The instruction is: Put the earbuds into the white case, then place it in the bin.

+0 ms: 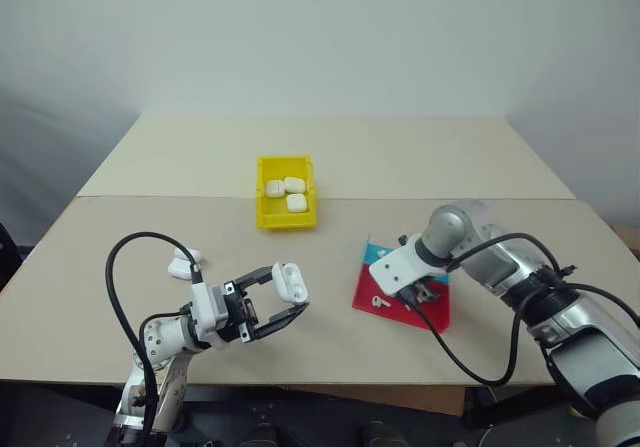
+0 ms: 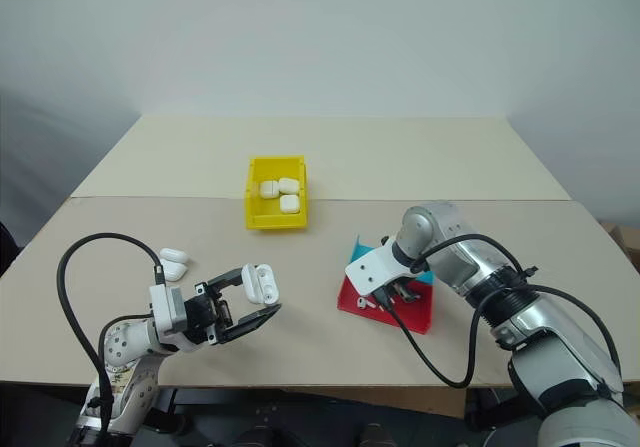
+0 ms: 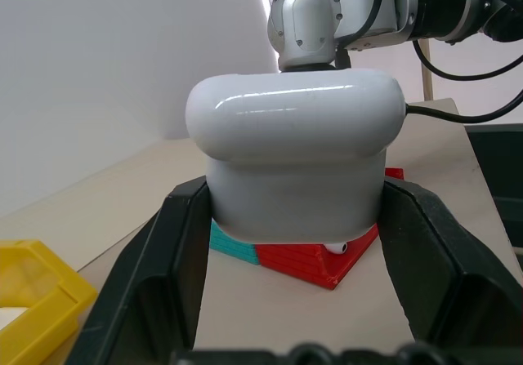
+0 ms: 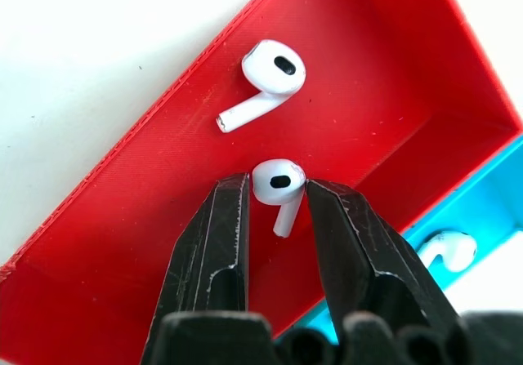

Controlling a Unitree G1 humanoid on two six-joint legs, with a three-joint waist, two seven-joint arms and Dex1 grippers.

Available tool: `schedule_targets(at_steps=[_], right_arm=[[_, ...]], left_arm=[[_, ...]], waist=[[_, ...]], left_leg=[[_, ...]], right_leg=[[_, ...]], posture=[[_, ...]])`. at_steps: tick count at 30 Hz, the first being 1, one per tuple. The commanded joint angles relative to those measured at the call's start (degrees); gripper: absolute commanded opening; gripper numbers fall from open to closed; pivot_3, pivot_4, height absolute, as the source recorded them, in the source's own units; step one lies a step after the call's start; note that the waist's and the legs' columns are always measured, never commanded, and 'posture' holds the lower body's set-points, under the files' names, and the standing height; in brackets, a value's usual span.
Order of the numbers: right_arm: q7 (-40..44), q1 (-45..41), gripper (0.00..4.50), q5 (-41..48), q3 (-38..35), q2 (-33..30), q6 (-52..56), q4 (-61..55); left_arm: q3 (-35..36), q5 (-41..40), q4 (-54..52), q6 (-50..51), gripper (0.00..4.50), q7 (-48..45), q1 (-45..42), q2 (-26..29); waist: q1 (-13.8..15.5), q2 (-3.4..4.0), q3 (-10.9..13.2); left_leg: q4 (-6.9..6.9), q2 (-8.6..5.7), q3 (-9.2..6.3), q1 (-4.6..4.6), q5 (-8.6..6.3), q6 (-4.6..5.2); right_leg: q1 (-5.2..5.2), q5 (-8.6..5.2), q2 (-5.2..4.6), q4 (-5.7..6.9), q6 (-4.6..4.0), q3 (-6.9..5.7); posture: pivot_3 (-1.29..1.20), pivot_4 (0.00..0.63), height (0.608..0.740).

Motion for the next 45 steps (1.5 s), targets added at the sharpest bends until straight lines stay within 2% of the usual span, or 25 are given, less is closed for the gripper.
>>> schedule_targets(at_steps=[1, 13, 17, 29, 35, 40, 43, 45], right_arm=[[0.4, -1.1, 1.46, -0.5, -0.6, 0.2, -1.5, -0.1], [1.0, -1.4, 1.46, -0.7, -0.8, 0.6, -2.6, 0.7], [1.2, -1.0, 0.65, -0.4, -1.1, 0.5, -2.6, 0.3], [1.6, -0.6, 0.63, 2.1, -3.9, -0.3, 0.7, -3.5], [1.4, 3.3, 0.63, 16.2, -18.8, -3.7, 19.0, -16.7], [-3.2, 11.8, 0.63, 30.3, -35.5, -6.2, 36.0, -30.2], [-11.6, 13.9, 0.63, 40.9, -48.6, -0.8, 46.3, -35.7], [-19.2, 13.4, 0.63, 48.1, -56.5, 5.2, 52.2, -38.7]], left_arm=[[-0.1, 0.0, -2.4, -0.8, 2.77, 0.4, 0.4, 0.4], [-0.2, 0.2, -2.4, -0.9, 2.77, 0.8, 0.5, 0.2], [-0.3, 0.2, -2.6, -0.8, 2.77, 0.9, 0.6, 0.2], [-0.2, -0.1, -2.6, -0.8, 2.77, 0.8, 0.2, 0.2], [-0.8, -2.3, -7.1, 2.3, 2.77, 3.3, -1.1, -0.9], [-1.8, -4.6, -9.2, 5.1, 2.77, 3.3, -2.9, -1.3], [-2.4, -6.4, -9.1, 7.5, 2.77, 3.6, -5.7, -2.2], [-3.0, -7.4, -8.9, 9.1, 2.77, 3.7, -7.8, -3.2]], waist=[[0.0, 0.0, 0.0], [0.0, 0.0, 0.0], [0.0, 0.0, 0.0], [0.0, 0.01, 0.0], [0.6, 0.01, 0.0], [0.9, 0.0, 0.0], [0.6, 0.0, 0.0], [0.3, -0.01, 0.0]], left_leg=[[0.0, 0.0, 0.0, 0.0, 0.0, 0.0], [-0.01, 0.0, 0.0, -0.01, 0.0, 0.0], [-0.01, 0.0, 0.0, 0.0, 0.0, 0.0], [-0.01, 0.0, 0.0, -0.02, 0.0, 0.0], [-0.02, 0.0, -0.07, -0.16, 0.0, 0.0], [-0.02, 0.0, -0.07, -0.14, 0.0, -0.01], [-0.01, 0.01, -0.07, -0.11, 0.0, -0.01], [-0.01, 0.0, -0.06, -0.05, 0.0, 0.0]], right_leg=[[0.0, 0.0, 0.0, 0.0, 0.0, 0.0], [0.0, 0.0, 0.0, 0.0, -0.01, 0.0], [0.0, 0.0, 0.0, 0.0, 0.0, 0.0], [-0.02, 0.0, 0.0, 0.0, -0.01, 0.0], [-0.09, 0.12, -0.01, -0.02, -0.2, -0.07], [-0.02, 0.1, -0.02, -0.09, -0.18, -0.11], [-0.02, 0.01, 0.0, -0.06, 0.0, -0.09], [0.0, 0.01, 0.02, -0.03, 0.0, -0.04]], posture=[[0.0, 0.15, 0.74], [0.0, 0.15, 0.74], [0.0, 0.15, 0.74], [0.0, 0.15, 0.74], [0.0, 0.15, 0.74], [0.0, 0.15, 0.74], [0.0, 0.15, 0.74], [0.0, 0.15, 0.74]])
